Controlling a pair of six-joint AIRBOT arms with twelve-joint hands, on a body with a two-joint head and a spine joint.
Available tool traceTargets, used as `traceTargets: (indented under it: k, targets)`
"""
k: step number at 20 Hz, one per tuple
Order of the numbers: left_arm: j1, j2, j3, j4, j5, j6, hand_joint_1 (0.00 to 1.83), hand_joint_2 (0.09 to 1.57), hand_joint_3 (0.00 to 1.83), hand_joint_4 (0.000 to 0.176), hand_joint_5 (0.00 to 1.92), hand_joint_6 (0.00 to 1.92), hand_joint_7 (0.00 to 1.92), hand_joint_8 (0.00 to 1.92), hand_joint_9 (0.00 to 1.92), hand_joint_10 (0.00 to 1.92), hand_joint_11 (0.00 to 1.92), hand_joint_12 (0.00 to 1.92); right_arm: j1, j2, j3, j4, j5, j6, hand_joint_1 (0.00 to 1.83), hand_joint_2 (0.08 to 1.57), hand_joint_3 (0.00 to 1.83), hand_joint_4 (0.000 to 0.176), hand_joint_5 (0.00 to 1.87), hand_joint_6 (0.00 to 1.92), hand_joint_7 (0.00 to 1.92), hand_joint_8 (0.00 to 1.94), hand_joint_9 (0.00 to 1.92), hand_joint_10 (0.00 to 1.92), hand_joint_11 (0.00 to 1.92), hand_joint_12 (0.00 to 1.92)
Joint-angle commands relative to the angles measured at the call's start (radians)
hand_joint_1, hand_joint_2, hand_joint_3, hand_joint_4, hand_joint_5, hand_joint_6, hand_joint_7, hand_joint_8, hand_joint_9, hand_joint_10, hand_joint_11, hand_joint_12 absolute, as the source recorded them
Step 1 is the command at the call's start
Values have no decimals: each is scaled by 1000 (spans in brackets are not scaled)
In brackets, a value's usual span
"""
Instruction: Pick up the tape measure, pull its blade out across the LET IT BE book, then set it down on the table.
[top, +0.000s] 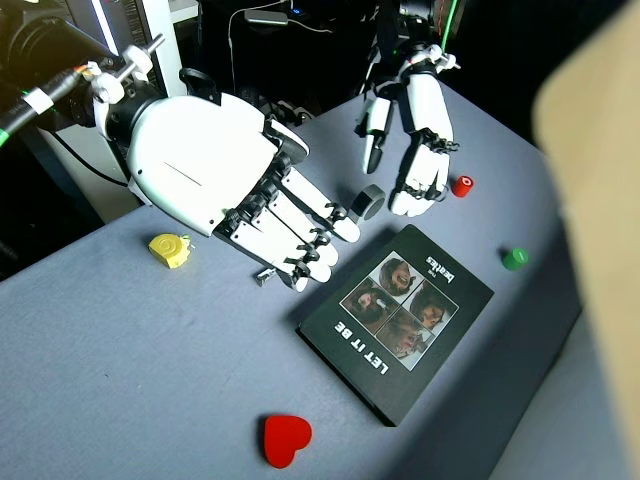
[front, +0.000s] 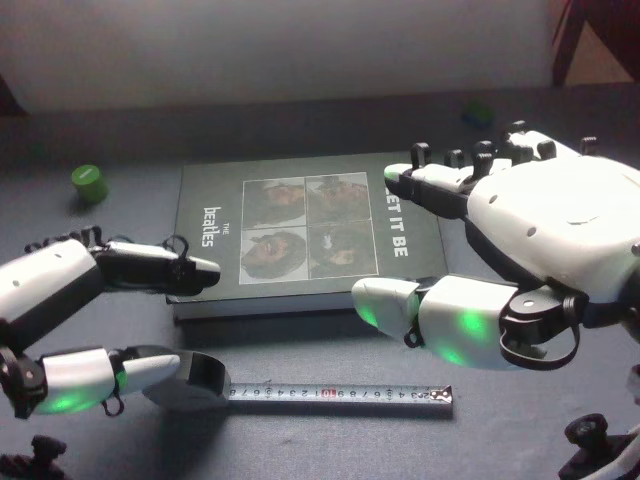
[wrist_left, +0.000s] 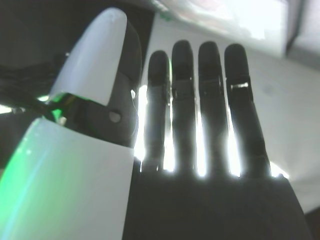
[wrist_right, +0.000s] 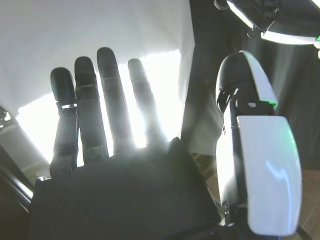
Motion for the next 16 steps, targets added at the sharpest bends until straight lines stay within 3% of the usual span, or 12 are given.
traceTargets:
  k: [1,16]
  targets:
    - [2,-7,9,2,-146,-14,1113,1138,0,0,636,8,675,6,627,6,368,647,8,2,-5,-87,-50,11,136,1121,4,42,261,3,421,6,383,20,0,1144]
    - [53,-48,7,1,-168,29,1116,1133,0,0,631,4,657,1,617,2,351,635,-2,3,-5,-94,-71,23,140,1129,2,38,271,6,414,4,366,6,0,1063]
